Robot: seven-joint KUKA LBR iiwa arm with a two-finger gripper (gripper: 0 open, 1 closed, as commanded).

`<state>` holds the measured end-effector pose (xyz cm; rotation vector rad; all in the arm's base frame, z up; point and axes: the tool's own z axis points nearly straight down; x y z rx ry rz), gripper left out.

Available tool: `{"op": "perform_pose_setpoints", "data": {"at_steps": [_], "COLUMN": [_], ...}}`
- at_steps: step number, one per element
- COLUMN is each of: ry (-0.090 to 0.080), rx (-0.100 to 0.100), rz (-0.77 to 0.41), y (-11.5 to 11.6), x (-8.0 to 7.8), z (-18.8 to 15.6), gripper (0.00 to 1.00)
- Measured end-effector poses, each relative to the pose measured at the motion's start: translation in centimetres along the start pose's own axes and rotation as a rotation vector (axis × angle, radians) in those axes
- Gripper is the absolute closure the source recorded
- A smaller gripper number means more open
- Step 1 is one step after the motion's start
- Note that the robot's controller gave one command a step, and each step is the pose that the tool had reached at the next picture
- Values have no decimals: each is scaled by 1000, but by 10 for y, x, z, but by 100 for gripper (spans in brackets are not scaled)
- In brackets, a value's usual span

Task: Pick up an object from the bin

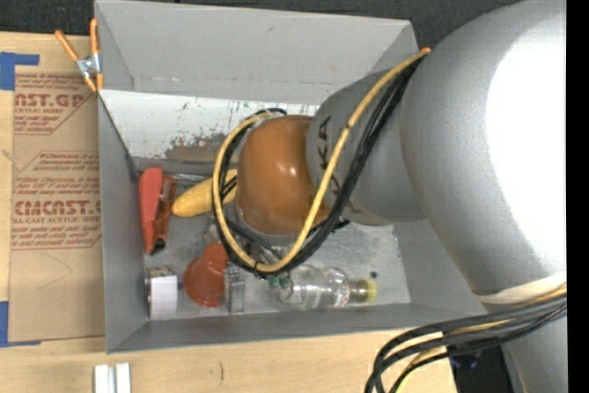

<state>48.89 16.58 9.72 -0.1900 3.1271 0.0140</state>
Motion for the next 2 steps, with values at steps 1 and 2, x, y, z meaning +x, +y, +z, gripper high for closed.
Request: {"op": "perform_pose_setpoints", "data": {"at_steps": [1,2], "ry": [0,0], "rx": [0,0], "rz": [0,0], "y": [0,0], "x": [0,0], "z": [0,0], "gripper": [100,100]}}
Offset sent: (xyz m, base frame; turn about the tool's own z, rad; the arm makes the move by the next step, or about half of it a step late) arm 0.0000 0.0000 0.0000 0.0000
